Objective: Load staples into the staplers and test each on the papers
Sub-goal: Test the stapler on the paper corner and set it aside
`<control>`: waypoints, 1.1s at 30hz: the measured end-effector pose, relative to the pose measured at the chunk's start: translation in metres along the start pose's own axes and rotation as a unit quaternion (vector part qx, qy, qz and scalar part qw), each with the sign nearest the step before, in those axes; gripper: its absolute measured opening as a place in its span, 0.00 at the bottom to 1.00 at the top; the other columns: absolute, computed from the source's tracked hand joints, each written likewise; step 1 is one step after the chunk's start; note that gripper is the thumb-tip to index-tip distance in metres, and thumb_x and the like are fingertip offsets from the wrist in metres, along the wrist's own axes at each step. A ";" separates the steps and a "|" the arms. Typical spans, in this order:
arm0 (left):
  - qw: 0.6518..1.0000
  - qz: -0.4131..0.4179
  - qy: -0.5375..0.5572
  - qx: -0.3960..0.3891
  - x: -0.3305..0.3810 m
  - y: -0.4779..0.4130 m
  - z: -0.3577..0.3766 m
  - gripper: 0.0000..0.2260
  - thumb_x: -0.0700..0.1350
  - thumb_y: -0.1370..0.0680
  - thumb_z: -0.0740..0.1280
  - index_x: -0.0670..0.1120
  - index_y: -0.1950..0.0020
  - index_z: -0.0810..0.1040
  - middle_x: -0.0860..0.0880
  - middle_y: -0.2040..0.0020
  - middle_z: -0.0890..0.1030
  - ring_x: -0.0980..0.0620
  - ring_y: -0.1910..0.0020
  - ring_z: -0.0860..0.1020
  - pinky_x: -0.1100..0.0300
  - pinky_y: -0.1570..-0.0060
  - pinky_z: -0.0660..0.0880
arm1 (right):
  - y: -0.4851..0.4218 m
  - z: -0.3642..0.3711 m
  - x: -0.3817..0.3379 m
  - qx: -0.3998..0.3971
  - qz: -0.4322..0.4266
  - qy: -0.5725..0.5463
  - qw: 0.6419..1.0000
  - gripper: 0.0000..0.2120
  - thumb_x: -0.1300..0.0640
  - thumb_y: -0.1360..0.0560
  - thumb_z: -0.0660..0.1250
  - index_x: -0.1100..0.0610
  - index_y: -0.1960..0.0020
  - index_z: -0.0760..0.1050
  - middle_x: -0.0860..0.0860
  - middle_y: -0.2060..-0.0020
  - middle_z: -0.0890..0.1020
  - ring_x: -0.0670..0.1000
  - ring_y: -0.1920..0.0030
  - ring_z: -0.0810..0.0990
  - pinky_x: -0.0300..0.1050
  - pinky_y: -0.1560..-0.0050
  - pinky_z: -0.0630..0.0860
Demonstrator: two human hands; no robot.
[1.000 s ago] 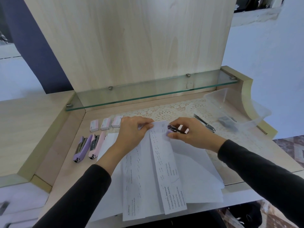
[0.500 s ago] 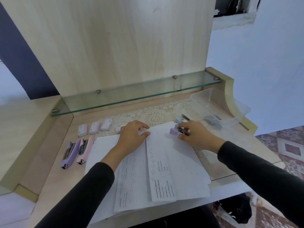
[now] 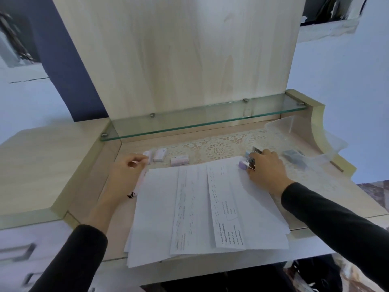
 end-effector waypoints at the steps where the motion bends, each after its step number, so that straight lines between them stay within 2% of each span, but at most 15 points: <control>1: 1.000 -0.018 -0.005 0.007 -0.004 -0.001 -0.009 0.05 0.40 0.23 0.64 0.42 0.51 0.80 0.50 0.53 0.78 0.54 0.59 0.74 0.70 0.62 0.67 | 0.000 -0.001 -0.002 0.011 -0.006 -0.003 1.000 0.18 0.49 0.24 0.58 0.57 0.39 0.70 0.60 0.45 0.73 0.59 0.45 0.70 0.50 0.47 0.68; 4: 0.998 -0.032 -0.061 -0.003 -0.017 -0.002 -0.025 0.06 0.40 0.23 0.64 0.42 0.51 0.80 0.49 0.55 0.78 0.52 0.56 0.74 0.63 0.58 0.67 | 0.002 -0.010 -0.015 0.033 -0.055 -0.061 0.996 0.18 0.52 0.25 0.61 0.55 0.36 0.70 0.57 0.45 0.75 0.56 0.45 0.71 0.48 0.46 0.69; 7: 0.993 -0.018 -0.109 -0.027 -0.023 -0.004 -0.030 0.06 0.40 0.23 0.64 0.41 0.54 0.80 0.48 0.59 0.79 0.51 0.59 0.74 0.67 0.64 0.67 | 0.013 -0.013 -0.035 -0.021 -0.155 -0.090 0.984 0.15 0.51 0.25 0.62 0.52 0.39 0.74 0.50 0.47 0.78 0.49 0.49 0.73 0.42 0.48 0.69; 10: 0.982 0.014 -0.186 -0.043 -0.022 -0.008 -0.033 0.06 0.40 0.23 0.64 0.41 0.55 0.80 0.49 0.60 0.78 0.52 0.61 0.74 0.68 0.67 0.65 | 0.031 -0.002 -0.048 -0.072 -0.246 -0.061 0.965 0.16 0.47 0.24 0.60 0.49 0.38 0.73 0.46 0.38 0.74 0.49 0.39 0.69 0.43 0.38 0.62; 13: 0.958 -0.005 -0.274 -0.087 -0.027 -0.009 -0.031 0.11 0.43 0.23 0.61 0.39 0.60 0.80 0.45 0.65 0.82 0.50 0.66 0.76 0.67 0.72 0.65 | 0.040 0.010 -0.048 -0.068 -0.267 -0.041 0.960 0.18 0.46 0.24 0.58 0.48 0.36 0.70 0.47 0.33 0.70 0.50 0.34 0.66 0.44 0.35 0.62; 16: 0.944 -0.048 -0.307 -0.108 -0.033 -0.006 -0.023 0.15 0.46 0.23 0.61 0.39 0.66 0.76 0.48 0.76 0.74 0.50 0.75 0.72 0.61 0.73 0.67 | 0.040 0.017 -0.043 -0.052 -0.275 -0.049 0.959 0.19 0.45 0.24 0.57 0.50 0.37 0.72 0.49 0.35 0.73 0.52 0.36 0.70 0.46 0.38 0.66; 18: 0.950 -0.054 -0.298 -0.078 -0.033 -0.003 -0.017 0.18 0.48 0.23 0.62 0.43 0.71 0.68 0.49 0.76 0.69 0.50 0.76 0.68 0.60 0.72 0.64 | 0.040 0.020 -0.040 -0.046 -0.271 -0.056 0.960 0.24 0.40 0.26 0.52 0.50 0.38 0.73 0.49 0.37 0.76 0.52 0.38 0.73 0.46 0.40 0.67; 20: 0.942 -0.048 -0.328 -0.056 -0.029 0.002 -0.013 0.18 0.52 0.25 0.63 0.45 0.71 0.65 0.49 0.74 0.69 0.51 0.73 0.68 0.62 0.73 0.62 | 0.040 0.023 -0.039 -0.045 -0.268 -0.061 0.960 0.27 0.39 0.28 0.48 0.50 0.39 0.74 0.49 0.38 0.77 0.52 0.39 0.74 0.45 0.40 0.68; 24: 0.920 -0.053 -0.382 -0.062 -0.024 0.005 -0.008 0.18 0.56 0.26 0.65 0.46 0.69 0.65 0.51 0.71 0.69 0.51 0.69 0.70 0.61 0.73 0.62 | 0.040 0.023 -0.040 -0.037 -0.261 -0.063 0.962 0.24 0.40 0.27 0.52 0.50 0.39 0.74 0.48 0.38 0.76 0.52 0.39 0.73 0.44 0.40 0.67; 28: 0.930 -0.062 -0.356 -0.059 -0.027 0.008 -0.006 0.17 0.51 0.26 0.66 0.46 0.70 0.64 0.51 0.72 0.68 0.52 0.71 0.69 0.62 0.77 0.59 | 0.040 0.024 -0.039 -0.043 -0.260 -0.068 0.962 0.28 0.38 0.29 0.47 0.49 0.39 0.74 0.47 0.38 0.76 0.51 0.38 0.73 0.44 0.40 0.66; 33: 0.965 -0.100 -0.237 -0.058 -0.032 0.009 -0.008 0.19 0.43 0.28 0.66 0.43 0.74 0.61 0.48 0.72 0.70 0.54 0.75 0.66 0.61 0.76 0.59 | 0.038 0.028 -0.039 -0.037 -0.263 -0.074 0.961 0.29 0.37 0.30 0.47 0.49 0.39 0.74 0.47 0.38 0.76 0.51 0.38 0.73 0.40 0.42 0.64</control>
Point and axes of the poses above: each hand's wrist, its own y-axis away from the middle knuckle, its own z-axis out of the palm, x = y × z, the point moved 1 cm from there along -y, towards the middle knuckle
